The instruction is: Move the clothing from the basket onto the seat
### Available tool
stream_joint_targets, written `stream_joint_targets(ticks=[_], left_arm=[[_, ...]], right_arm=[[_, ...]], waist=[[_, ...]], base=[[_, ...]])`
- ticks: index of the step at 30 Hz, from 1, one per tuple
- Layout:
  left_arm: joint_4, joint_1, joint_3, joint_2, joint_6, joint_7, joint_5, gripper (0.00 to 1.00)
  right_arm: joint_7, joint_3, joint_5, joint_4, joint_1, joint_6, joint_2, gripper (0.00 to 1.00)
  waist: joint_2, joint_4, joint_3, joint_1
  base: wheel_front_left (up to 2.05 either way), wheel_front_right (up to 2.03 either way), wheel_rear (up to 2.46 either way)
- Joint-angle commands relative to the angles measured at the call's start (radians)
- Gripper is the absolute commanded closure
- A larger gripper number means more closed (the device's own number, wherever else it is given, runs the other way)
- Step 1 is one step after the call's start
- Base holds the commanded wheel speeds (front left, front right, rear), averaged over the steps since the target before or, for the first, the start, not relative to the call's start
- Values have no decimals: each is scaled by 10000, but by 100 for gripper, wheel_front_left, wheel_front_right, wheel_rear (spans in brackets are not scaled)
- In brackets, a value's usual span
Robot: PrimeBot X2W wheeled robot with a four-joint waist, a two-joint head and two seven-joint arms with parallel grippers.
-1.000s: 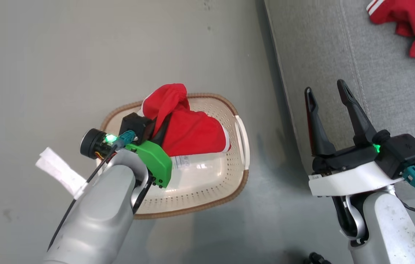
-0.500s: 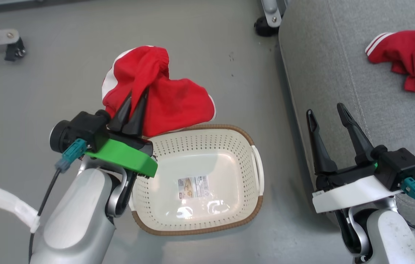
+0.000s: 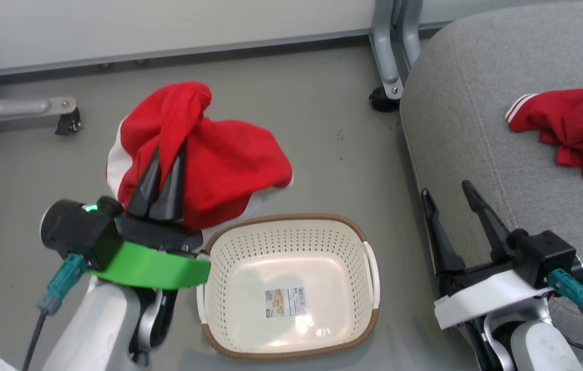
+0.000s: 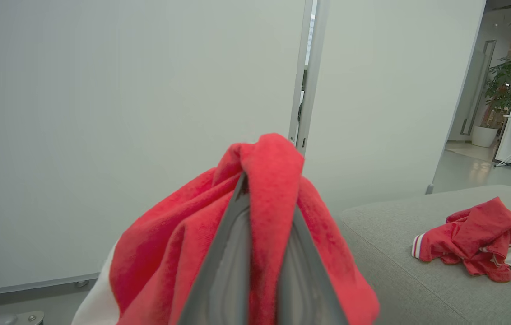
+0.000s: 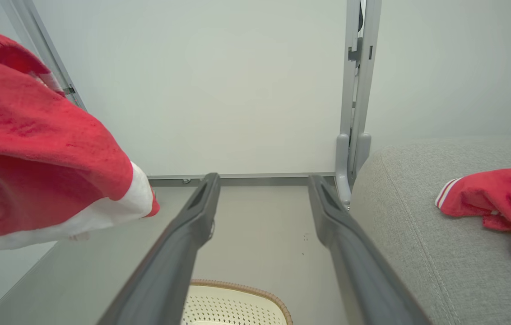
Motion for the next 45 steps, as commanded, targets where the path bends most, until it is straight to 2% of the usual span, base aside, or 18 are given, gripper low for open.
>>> stream_joint_targets(ticks=[1, 4, 15, 32, 38, 45], left_arm=[[-219, 314, -14, 109, 105, 60, 127, 100], [-666, 884, -123, 244, 292, 256, 134, 100], [-1239, 1858, -277, 430, 538, 560, -79, 100], [-1301, 1900, -302, 524, 536, 545, -200, 100], [-1331, 1851, -329, 549, 547, 565, -207, 100], [-1342, 1545, -405, 473, 468, 532, -230, 100]], right_arm=[[27, 64, 63, -15, 218, 1, -33, 0], [87, 203, 170, 25, 471, 1, -31, 0], [233, 352, 327, 12, 1036, 1, -33, 0], [338, 620, 367, -23, 995, 1, -32, 0], [540, 1600, 237, 83, 557, 1, -28, 0], [697, 3743, 577, 571, -576, 1, -184, 0]], waist=[[0, 20, -409, 1], [0, -25, -709, 1], [0, -8, -1258, 1], [0, -86, -1252, 1], [0, -92, -1180, 1], [0, 31, -945, 1]], base=[[0, 0, 0], [0, 0, 0], [0, 0, 0], [0, 0, 0], [0, 0, 0], [0, 0, 0]])
